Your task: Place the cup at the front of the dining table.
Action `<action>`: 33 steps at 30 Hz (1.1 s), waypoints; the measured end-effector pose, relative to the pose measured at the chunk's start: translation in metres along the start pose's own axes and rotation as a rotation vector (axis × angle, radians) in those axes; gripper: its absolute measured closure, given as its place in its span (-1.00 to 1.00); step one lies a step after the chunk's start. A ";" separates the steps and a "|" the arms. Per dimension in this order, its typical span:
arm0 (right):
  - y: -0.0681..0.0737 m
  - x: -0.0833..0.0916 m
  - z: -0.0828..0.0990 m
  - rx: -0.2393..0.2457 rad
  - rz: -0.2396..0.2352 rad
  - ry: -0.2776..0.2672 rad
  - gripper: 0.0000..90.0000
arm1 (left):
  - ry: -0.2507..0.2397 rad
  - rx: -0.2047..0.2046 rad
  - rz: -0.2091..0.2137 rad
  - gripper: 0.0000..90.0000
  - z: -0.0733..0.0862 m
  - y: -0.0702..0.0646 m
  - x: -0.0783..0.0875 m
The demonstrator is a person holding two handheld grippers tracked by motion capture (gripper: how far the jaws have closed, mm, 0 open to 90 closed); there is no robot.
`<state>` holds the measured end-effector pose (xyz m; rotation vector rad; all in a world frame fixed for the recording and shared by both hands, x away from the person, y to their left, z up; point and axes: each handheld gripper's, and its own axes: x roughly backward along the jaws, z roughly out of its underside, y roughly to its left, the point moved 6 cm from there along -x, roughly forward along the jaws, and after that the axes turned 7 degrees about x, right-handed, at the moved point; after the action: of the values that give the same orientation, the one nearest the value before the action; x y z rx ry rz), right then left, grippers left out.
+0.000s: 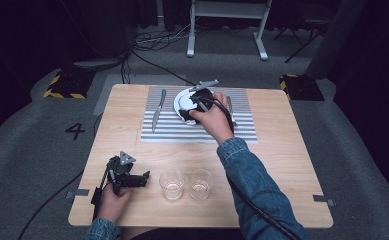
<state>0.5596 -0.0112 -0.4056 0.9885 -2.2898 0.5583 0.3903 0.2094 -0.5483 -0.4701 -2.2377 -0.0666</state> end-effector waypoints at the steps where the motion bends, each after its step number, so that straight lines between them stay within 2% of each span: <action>1: 0.001 -0.004 0.000 0.003 -0.001 0.002 -0.56 | 0.000 0.001 0.000 -0.88 0.000 0.000 0.000; 5: 0.004 -0.016 -0.002 0.004 -0.007 0.012 -0.56 | -0.001 0.000 -0.001 -0.88 0.000 0.000 0.000; 6: 0.006 -0.021 -0.003 -0.009 -0.014 0.004 -0.56 | -0.001 0.001 0.000 -0.88 0.000 0.000 0.000; 7: 0.005 -0.024 -0.002 0.006 -0.008 0.016 -0.56 | -0.001 0.001 0.000 -0.88 0.000 0.000 0.000; 11: 0.008 -0.037 -0.002 0.013 -0.012 0.037 -0.56 | -0.001 0.000 -0.001 -0.88 0.000 0.000 0.000; 13: 0.011 -0.044 -0.001 0.007 -0.019 0.033 -0.56 | 0.001 0.000 0.000 -0.88 0.000 0.000 0.000; 15: 0.012 -0.049 0.000 0.008 -0.018 0.058 -0.56 | 0.001 -0.001 0.001 -0.88 0.000 0.000 0.000; 22: 0.017 -0.070 0.005 0.011 -0.021 0.086 -0.56 | 0.001 0.000 0.000 -0.88 0.000 0.000 0.000; 23: 0.018 -0.073 0.005 0.008 -0.025 0.085 -0.56 | 0.001 0.001 0.002 -0.88 0.000 0.000 0.000; 25: 0.024 -0.078 0.005 -0.036 -0.037 0.077 -0.56 | 0.002 0.000 0.001 -0.88 0.000 0.000 0.000; 26: 0.022 -0.080 0.007 0.008 -0.030 0.093 -0.56 | 0.002 0.004 0.003 -0.88 0.000 0.000 0.000; 27: 0.023 -0.082 0.008 0.020 -0.037 0.097 -0.56 | 0.001 0.004 0.002 -0.88 0.000 0.000 0.000; 33: 0.032 -0.094 0.010 0.020 -0.052 0.107 -0.56 | 0.001 0.000 0.000 -0.88 0.000 0.000 0.000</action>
<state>0.5848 0.0520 -0.4789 0.9999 -2.1622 0.5994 0.3903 0.2095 -0.5483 -0.4700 -2.2372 -0.0669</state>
